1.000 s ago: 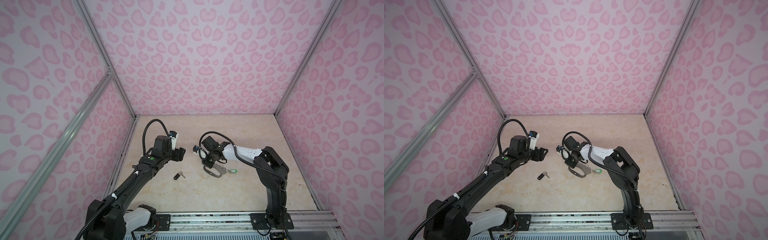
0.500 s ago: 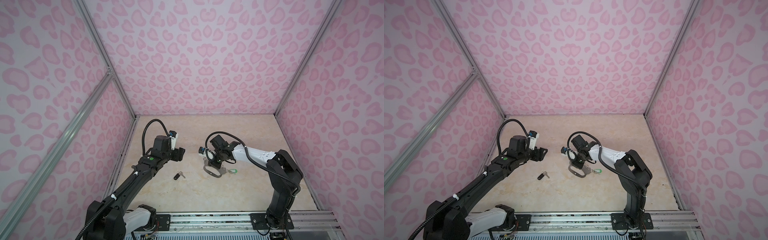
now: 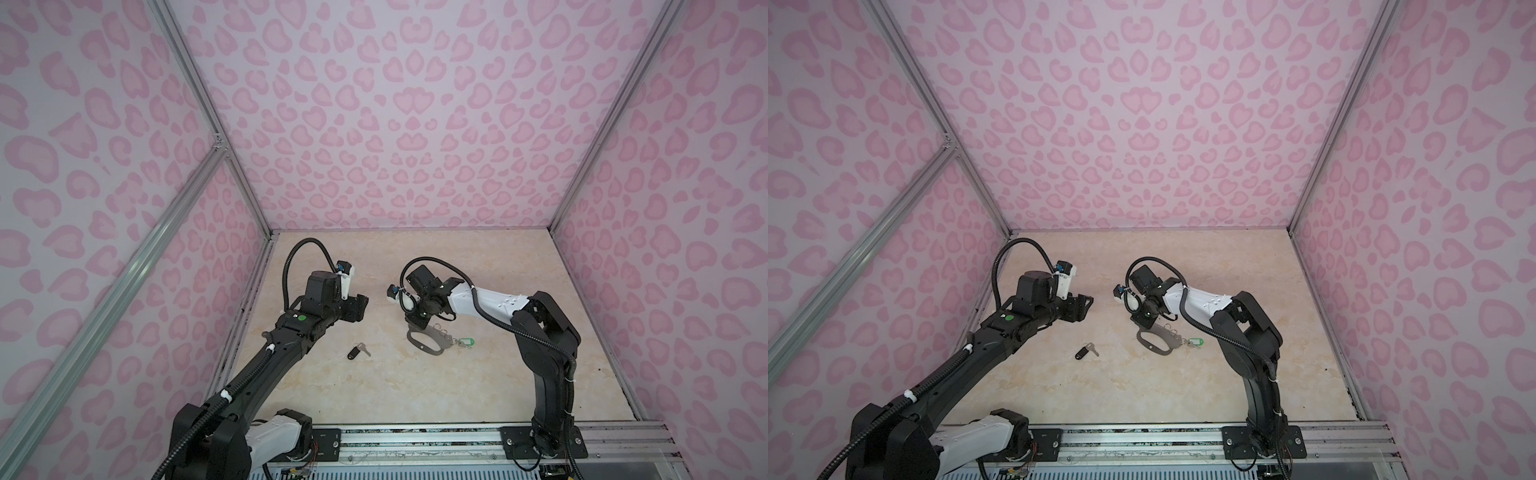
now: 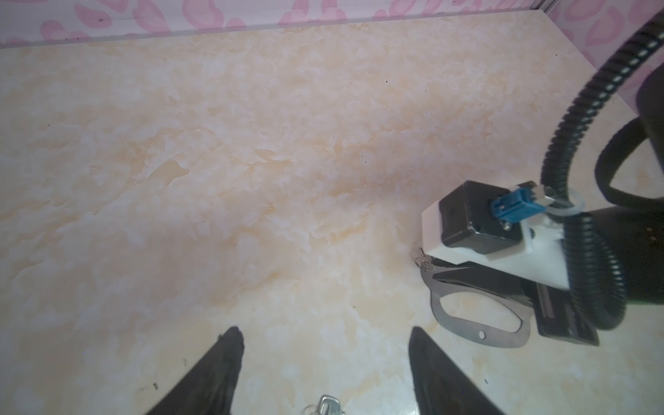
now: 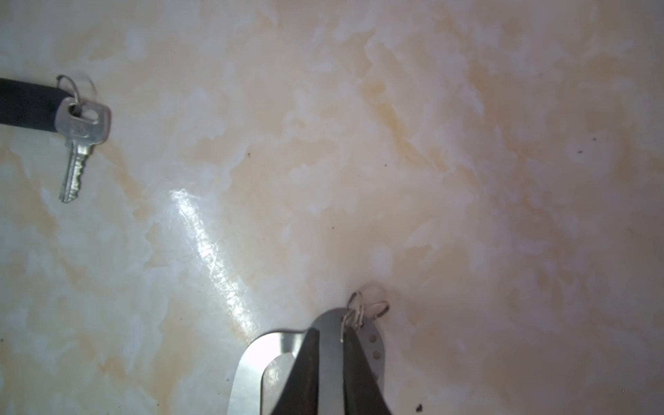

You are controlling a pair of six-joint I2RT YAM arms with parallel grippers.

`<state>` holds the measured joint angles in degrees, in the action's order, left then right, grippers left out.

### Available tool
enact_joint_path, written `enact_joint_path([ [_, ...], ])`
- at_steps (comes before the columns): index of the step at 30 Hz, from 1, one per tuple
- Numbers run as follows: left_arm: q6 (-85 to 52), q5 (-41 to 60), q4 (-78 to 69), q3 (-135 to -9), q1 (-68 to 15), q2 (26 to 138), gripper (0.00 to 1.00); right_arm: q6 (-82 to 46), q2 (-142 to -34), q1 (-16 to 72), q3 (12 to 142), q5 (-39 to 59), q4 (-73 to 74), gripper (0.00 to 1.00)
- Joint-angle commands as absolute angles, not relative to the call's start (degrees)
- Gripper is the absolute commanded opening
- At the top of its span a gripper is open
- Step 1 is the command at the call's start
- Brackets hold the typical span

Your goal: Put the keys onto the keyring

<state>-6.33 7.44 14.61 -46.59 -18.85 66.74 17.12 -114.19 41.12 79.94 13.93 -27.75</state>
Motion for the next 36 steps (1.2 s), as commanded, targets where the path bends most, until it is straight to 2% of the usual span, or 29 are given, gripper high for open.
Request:
enact_joint_path([
  [1, -5.8, 7.0, 13.8, -46.2, -18.7, 66.2, 0.74, 15.6, -115.0, 41.1, 80.1, 13.2, -29.0, 0.16],
  [15, -5.8, 7.3, 13.7, -46.1, -18.6, 66.4, 0.73, 14.7, -116.3, 41.1, 80.6, 13.5, -29.7, 0.14],
  [19, -5.7, 7.3, 13.7, -45.9, -18.7, 66.4, 0.73, 14.7, -116.3, 41.1, 80.4, 13.7, -29.6, 0.09],
  [22, -5.7, 7.3, 13.6, -46.1, -18.6, 66.4, 0.73, 14.8, -116.4, 41.1, 80.5, 13.5, -29.9, 0.01],
  [25, -5.5, 7.4, 13.7, -46.1, -18.5, 66.1, 0.73, 15.3, -115.5, 41.2, 80.0, 14.1, -29.7, 0.0],
  [32, -2.1, 12.7, 12.7, -45.6, -18.5, 64.2, 0.71, 20.5, -106.3, 42.0, 73.5, 19.6, -26.4, 0.0],
  [36, 2.2, 19.7, 11.7, -45.1, -18.5, 62.1, 0.68, 25.3, -99.2, 41.8, 69.0, 23.6, -24.9, 0.0],
])
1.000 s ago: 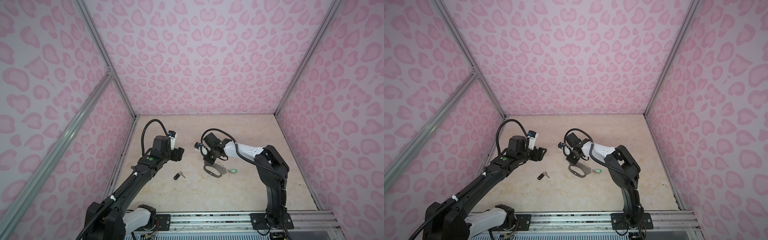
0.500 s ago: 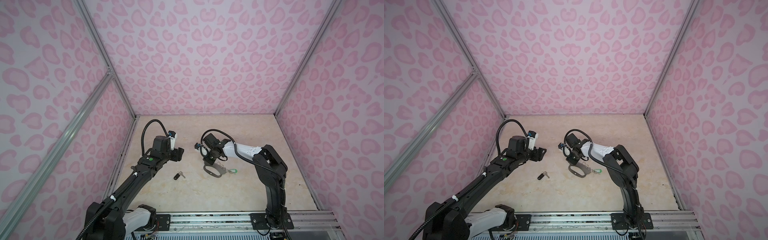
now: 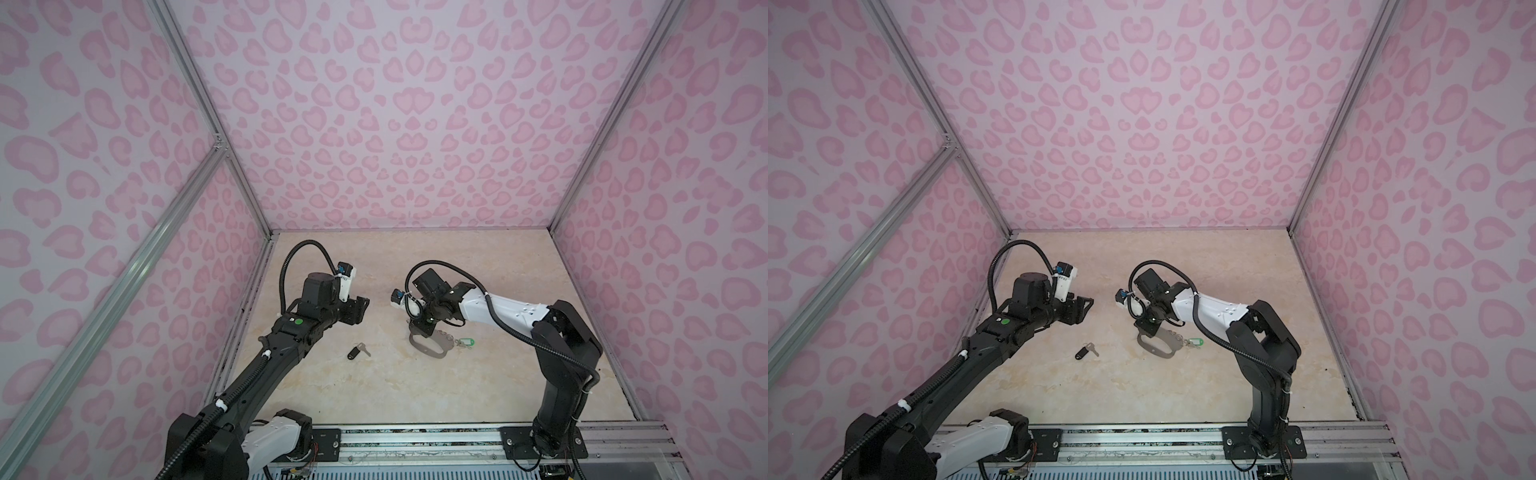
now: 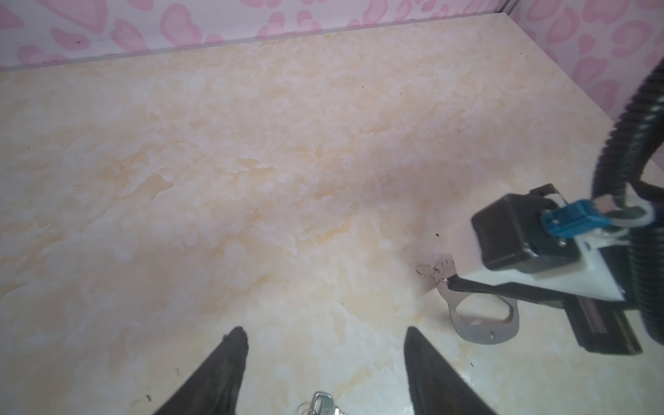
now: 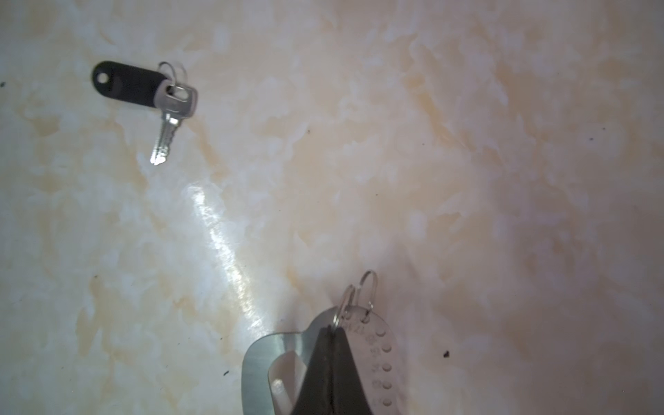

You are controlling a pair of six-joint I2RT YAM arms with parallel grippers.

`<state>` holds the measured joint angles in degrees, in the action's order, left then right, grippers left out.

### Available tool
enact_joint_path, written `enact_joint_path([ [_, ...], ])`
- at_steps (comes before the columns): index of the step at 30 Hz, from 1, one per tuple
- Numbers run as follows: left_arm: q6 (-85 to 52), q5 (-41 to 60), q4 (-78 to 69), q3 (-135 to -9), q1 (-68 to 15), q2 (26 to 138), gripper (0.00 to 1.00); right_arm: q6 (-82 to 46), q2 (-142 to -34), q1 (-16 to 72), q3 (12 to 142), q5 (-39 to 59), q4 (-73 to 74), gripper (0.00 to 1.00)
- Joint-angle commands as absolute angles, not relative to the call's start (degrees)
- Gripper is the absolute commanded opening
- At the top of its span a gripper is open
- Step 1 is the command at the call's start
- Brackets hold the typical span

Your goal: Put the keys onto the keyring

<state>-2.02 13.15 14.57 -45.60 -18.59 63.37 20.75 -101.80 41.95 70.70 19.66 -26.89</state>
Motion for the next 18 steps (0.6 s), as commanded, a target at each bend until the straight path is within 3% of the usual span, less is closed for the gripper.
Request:
enact_joint_path([
  [1, 3.5, 21.6, 11.4, -44.8, -18.6, 61.5, 0.66, 26.2, -97.8, 41.5, 68.6, 24.8, -25.2, 0.0],
  [11, 24.0, 38.3, 10.5, -40.1, -20.1, 50.2, 0.55, 31.7, -83.9, 37.5, 62.4, 37.3, -22.0, 0.0],
  [18, 33.4, 38.8, 14.2, -42.2, -25.2, 48.2, 0.5, 33.0, -78.1, 36.5, 58.3, 43.9, -17.9, 0.0],
])
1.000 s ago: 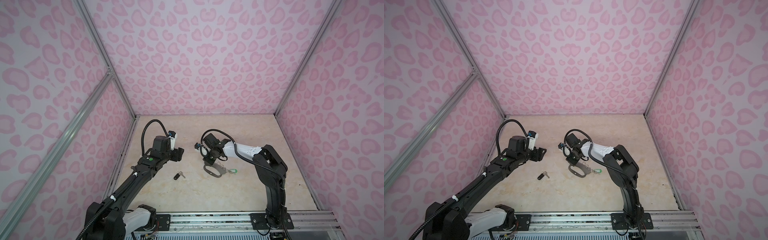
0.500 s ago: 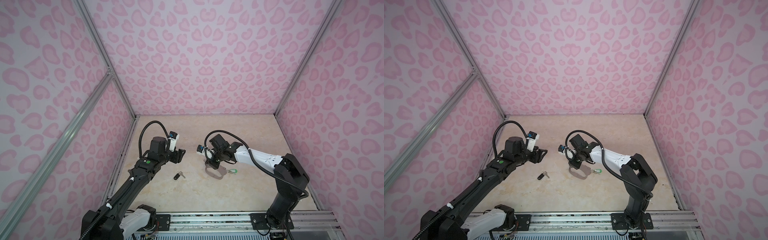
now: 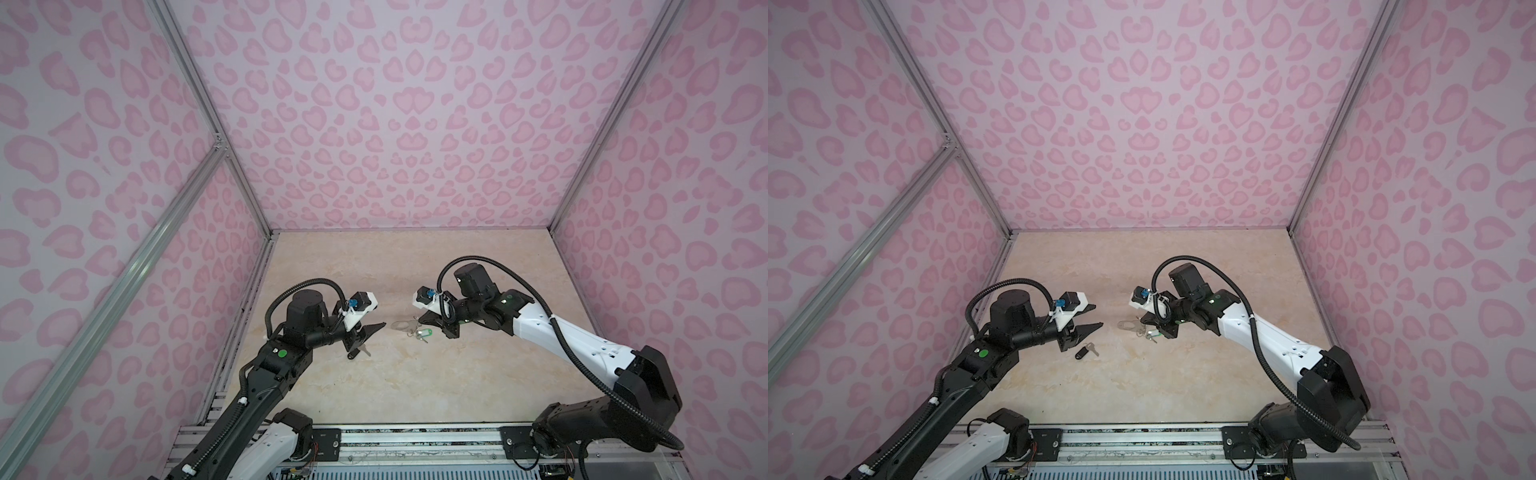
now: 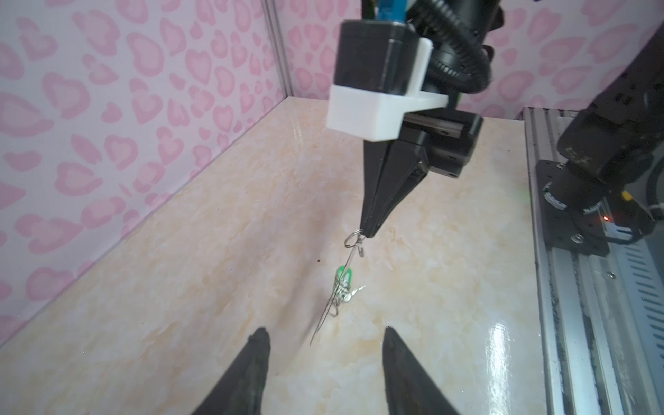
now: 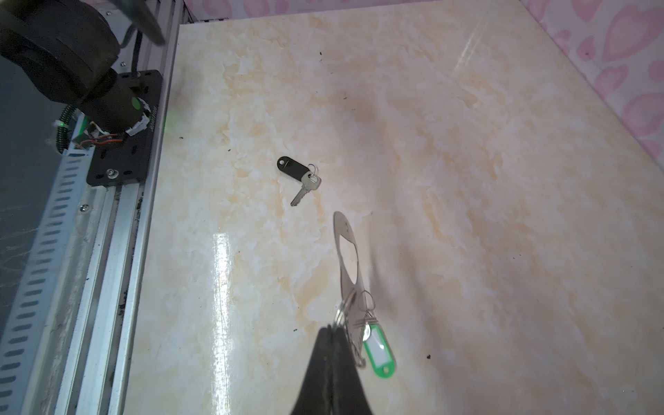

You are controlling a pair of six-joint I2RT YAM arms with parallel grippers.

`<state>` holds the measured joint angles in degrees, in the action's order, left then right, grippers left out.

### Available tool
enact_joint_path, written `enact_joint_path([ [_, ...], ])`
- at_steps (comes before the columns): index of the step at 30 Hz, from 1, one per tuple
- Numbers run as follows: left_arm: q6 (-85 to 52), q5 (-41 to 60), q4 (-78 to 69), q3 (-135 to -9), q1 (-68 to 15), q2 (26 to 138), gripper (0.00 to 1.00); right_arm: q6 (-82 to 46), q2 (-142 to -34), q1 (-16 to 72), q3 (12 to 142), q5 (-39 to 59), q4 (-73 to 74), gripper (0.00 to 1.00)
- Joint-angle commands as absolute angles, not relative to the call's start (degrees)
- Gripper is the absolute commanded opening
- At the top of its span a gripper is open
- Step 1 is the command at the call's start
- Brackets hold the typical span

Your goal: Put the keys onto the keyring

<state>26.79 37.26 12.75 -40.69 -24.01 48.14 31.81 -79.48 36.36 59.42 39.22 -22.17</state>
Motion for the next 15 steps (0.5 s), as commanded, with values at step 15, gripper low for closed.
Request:
enact_joint_path([
  [15, 44.7, 30.0, 23.0, -52.0, -35.0, 56.2, 0.42, 34.6, -73.0, 36.8, 55.9, 49.2, -16.4, 0.0],
])
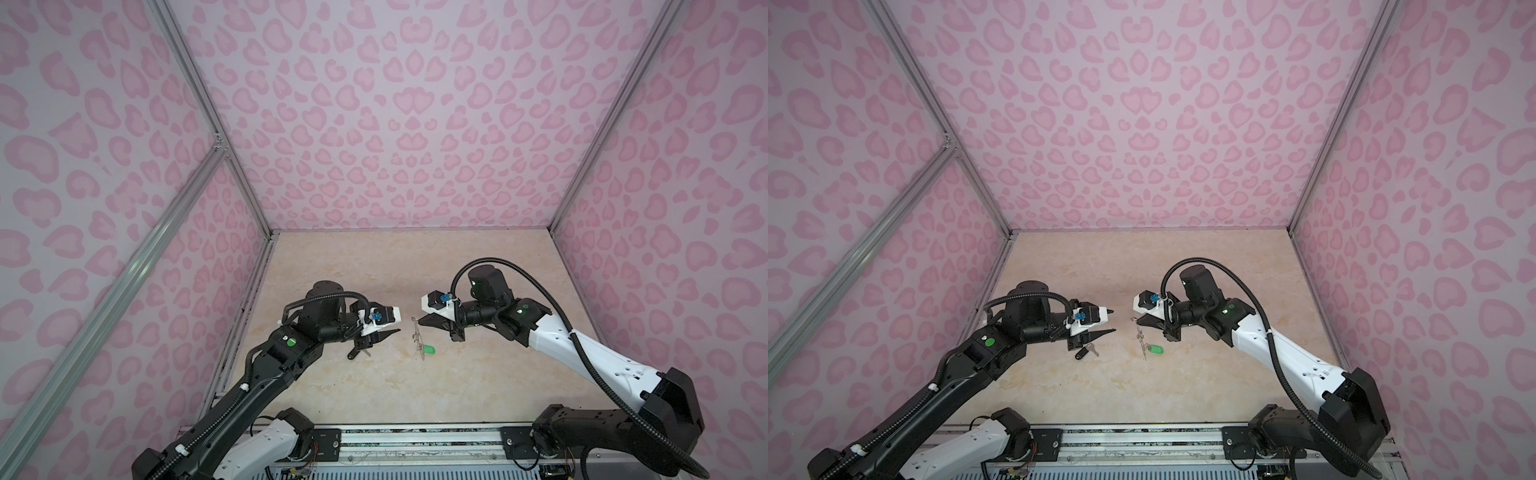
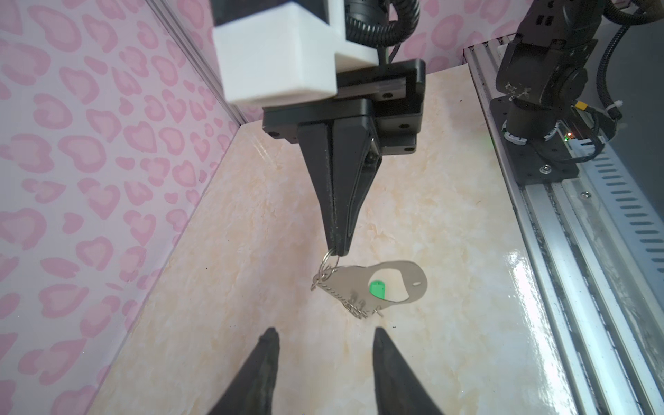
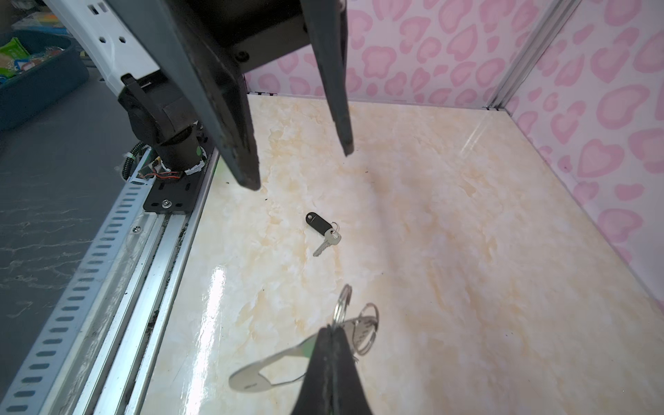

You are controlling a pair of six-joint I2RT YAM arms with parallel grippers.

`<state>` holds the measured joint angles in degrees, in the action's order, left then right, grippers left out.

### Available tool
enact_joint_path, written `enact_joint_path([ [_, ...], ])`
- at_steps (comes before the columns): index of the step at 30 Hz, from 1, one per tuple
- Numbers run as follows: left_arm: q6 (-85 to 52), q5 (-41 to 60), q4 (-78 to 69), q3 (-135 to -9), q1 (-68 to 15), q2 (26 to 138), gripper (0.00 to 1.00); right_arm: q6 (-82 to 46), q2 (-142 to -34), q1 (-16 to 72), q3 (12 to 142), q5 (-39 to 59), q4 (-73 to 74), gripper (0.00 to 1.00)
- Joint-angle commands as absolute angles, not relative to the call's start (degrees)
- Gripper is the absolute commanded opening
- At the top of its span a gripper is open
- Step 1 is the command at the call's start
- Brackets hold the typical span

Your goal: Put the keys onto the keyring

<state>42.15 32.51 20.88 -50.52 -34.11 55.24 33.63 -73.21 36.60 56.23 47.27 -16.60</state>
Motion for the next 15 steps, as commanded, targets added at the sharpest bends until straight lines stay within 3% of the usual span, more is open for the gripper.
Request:
enact_joint_path([
  [1, 44.9, 29.3, 23.1, -52.2, -35.5, 56.6, 0.42, 34.9, -72.9, 36.8, 55.9, 49.5, -17.0, 0.0],
  [15, 47.5, 24.9, 24.8, -55.7, -39.5, 61.4, 0.38, 37.4, -74.0, 39.4, 58.4, 49.5, -21.7, 0.0],
])
